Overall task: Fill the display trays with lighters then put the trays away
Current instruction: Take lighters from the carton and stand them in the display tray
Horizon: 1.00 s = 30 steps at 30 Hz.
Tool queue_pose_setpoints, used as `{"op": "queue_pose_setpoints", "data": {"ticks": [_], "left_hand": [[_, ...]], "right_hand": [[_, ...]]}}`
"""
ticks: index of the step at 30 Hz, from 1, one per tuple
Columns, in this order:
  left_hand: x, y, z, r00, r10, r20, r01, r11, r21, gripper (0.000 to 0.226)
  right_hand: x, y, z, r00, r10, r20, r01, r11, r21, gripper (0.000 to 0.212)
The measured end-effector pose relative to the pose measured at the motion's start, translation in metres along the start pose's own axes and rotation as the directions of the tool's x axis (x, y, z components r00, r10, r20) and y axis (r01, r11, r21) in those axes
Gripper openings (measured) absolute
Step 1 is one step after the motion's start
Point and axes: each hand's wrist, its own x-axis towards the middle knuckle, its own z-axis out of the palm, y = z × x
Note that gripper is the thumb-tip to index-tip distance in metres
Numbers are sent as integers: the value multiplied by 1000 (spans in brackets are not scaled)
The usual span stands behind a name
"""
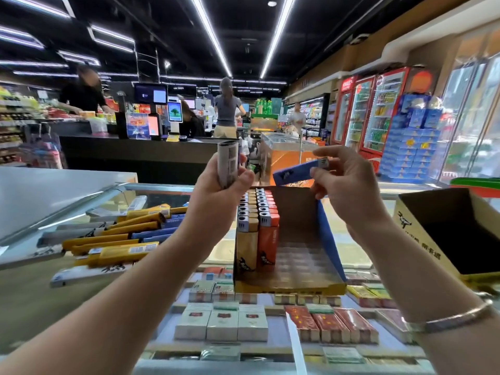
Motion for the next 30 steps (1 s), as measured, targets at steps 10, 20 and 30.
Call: {"op": "queue_pose_setpoints", "data": {"ticks": [10,20,30], "left_hand": [[0,-7,-3,999,-48,-12,49,990,129,9],[-5,-5,2,997,-65,34,61,993,103,19],[-1,-11,0,992,-119,-40,124,982,141,21]], "right_hand": [[-1,24,8,982,-39,184,84,967,-242,24],[-6,27,18,944,-50,327,170,922,-348,23],[-1,26,23,943,-21,334,156,911,-383,24]]}}
